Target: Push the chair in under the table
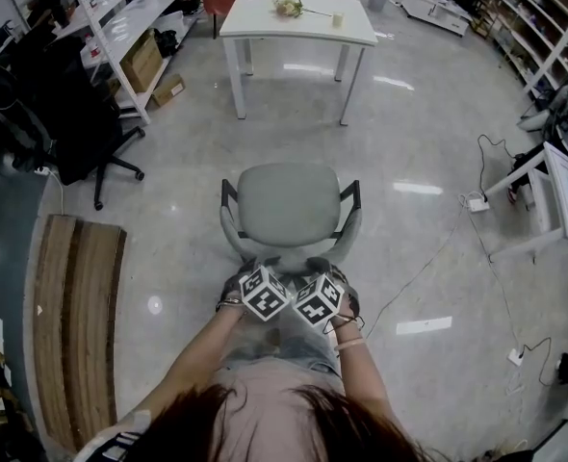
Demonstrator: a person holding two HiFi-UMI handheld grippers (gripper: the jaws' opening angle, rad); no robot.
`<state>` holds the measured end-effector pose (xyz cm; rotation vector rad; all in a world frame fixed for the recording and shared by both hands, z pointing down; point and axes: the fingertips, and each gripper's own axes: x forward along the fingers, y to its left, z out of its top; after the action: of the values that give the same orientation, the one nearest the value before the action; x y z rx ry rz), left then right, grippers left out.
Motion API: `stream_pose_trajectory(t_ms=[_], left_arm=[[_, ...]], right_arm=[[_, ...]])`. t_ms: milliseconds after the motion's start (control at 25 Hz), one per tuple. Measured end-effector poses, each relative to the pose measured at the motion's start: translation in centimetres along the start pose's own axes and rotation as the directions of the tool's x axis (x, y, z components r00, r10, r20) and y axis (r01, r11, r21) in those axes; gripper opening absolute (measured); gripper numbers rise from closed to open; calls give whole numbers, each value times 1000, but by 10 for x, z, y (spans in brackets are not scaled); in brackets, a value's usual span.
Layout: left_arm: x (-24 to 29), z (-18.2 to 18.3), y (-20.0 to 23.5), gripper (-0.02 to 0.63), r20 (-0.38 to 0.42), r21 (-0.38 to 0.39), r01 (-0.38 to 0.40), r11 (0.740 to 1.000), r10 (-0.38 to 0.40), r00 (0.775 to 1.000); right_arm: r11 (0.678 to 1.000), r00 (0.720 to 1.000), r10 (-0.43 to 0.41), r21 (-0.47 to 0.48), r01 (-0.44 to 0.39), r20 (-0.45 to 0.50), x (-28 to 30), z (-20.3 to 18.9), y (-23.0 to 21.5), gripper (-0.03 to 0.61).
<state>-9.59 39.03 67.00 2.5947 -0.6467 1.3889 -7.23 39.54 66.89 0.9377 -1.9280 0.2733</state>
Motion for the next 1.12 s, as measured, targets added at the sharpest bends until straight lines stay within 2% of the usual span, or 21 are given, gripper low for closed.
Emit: stream_pose_trajectory(t_ms=[1120], left_arm=[[27, 26, 60, 198, -25, 7, 36, 999, -35, 999]], right_arm=[[999, 999, 47, 12, -47, -22, 37, 31, -52, 199]])
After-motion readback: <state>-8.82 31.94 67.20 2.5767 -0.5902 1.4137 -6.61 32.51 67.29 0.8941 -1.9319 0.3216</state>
